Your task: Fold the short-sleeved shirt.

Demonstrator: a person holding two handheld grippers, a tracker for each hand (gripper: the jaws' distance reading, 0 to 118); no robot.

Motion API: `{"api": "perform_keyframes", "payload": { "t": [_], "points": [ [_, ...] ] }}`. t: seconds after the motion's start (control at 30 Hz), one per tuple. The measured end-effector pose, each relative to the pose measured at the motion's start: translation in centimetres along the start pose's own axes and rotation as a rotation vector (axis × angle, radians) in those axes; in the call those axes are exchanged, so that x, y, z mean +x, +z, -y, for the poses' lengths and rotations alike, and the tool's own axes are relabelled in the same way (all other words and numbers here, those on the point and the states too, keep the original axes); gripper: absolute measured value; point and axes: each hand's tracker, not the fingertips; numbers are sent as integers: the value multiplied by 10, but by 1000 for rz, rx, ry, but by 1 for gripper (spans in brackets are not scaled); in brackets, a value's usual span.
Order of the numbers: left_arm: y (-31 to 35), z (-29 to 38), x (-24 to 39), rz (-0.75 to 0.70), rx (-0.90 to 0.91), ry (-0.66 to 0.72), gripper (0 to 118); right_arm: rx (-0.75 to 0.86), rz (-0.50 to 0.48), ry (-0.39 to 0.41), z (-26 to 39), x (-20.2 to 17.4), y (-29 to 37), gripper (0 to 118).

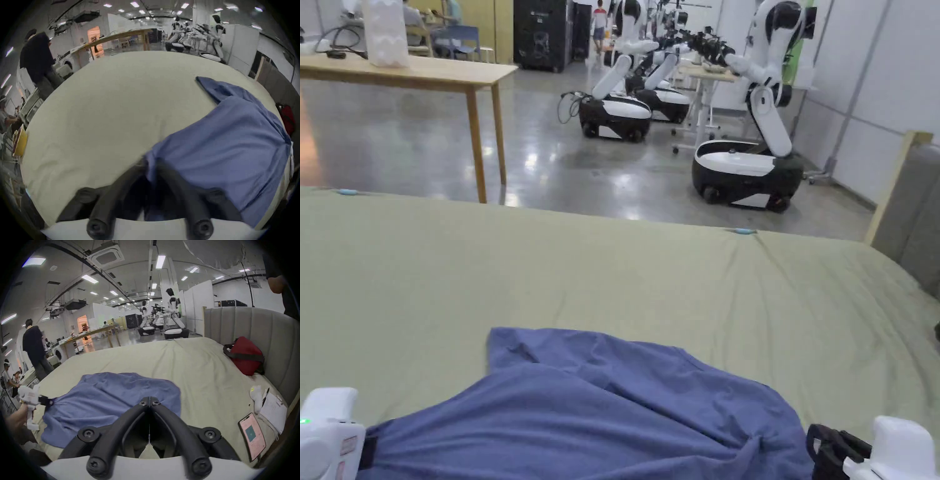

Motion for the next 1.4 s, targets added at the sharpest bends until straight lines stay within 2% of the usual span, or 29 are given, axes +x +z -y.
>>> {"api": "perform_keyframes", "payload": {
  "t": [0.07, 0.1, 0.17, 0.2, 0.27, 0.3, 0.33, 0.37, 0.5, 0.53, 0.57, 0.6, 0.63, 0.67, 0.7, 0.77, 0.8, 0.83, 0.97, 1.07, 1.23, 1.4],
  "points": [
    [20, -3, 9, 0, 19, 13, 1, -53, 36, -13, -13, 18, -29, 1],
    [9, -12, -8, 85, -47, 72, 1, -66, 50, -20, -19, 25, -45, 2],
    [22, -30, -17, 98, 35, 64, 1, -116, 92, -9, -33, 39, -81, 4],
    [31, -38, -18, 96, 62, 48, 1, -124, 136, -4, -34, 49, -106, 20],
    [39, -37, -10, 89, 98, 9, 1, -195, 138, -5, -41, 63, -145, 86],
    [41, -40, -11, 86, 106, 7, 1, -231, 133, -21, -41, 67, -160, 110],
    [40, -45, -12, 89, 110, 3, 1, -250, 136, -35, -41, 66, -170, 111],
    [46, -39, -3, 74, 131, -7, 1, -275, 151, -49, -40, 67, -183, 111],
    [34, -38, -3, 75, 115, 12, 1, -399, 157, -8, -21, 65, -220, 109],
    [31, -37, -3, 69, 111, 9, 1, -449, 156, 1, -16, 62, -223, 98],
    [28, -37, -4, 65, 106, 9, 1, -499, 143, 15, -8, 58, -223, 74],
    [26, -36, -5, 63, 101, 9, 1, -528, 150, 51, -3, 49, -215, 58],
    [24, -33, -3, 60, 99, 9, 1, -463, 218, 152, -2, 40, -205, 41],
    [22, -32, -1, 65, 89, 9, 1, -429, 160, 180, -6, 35, -199, 22],
    [21, -33, 0, 64, 85, 6, 1, -470, 176, 182, -8, 32, -200, 7],
    [20, -32, 4, 54, 82, -11, 1, -466, 169, 179, -18, 26, -191, 4],
    [21, -35, 3, 54, 83, -12, 1, -439, 106, 151, -24, 27, -187, 4],
    [23, -39, 2, 46, 87, -12, 1, -414, 124, 127, -34, 26, -181, 4],
    [52, -70, -17, 40, 178, 1, 0, -240, 66, 87, -90, 26, -131, 4],
    [88, -106, -27, 23, 278, -18, 0, -108, -65, 83, -138, 29, -102, 4],
    [148, -174, -45, 0, 428, -13, 0, 77, -57, 103, -230, 15, -41, 4],
    [185, -239, -57, 12, 540, 29, 0, 220, -44, 68, -313, 14, -5, 4]
  ]
}}
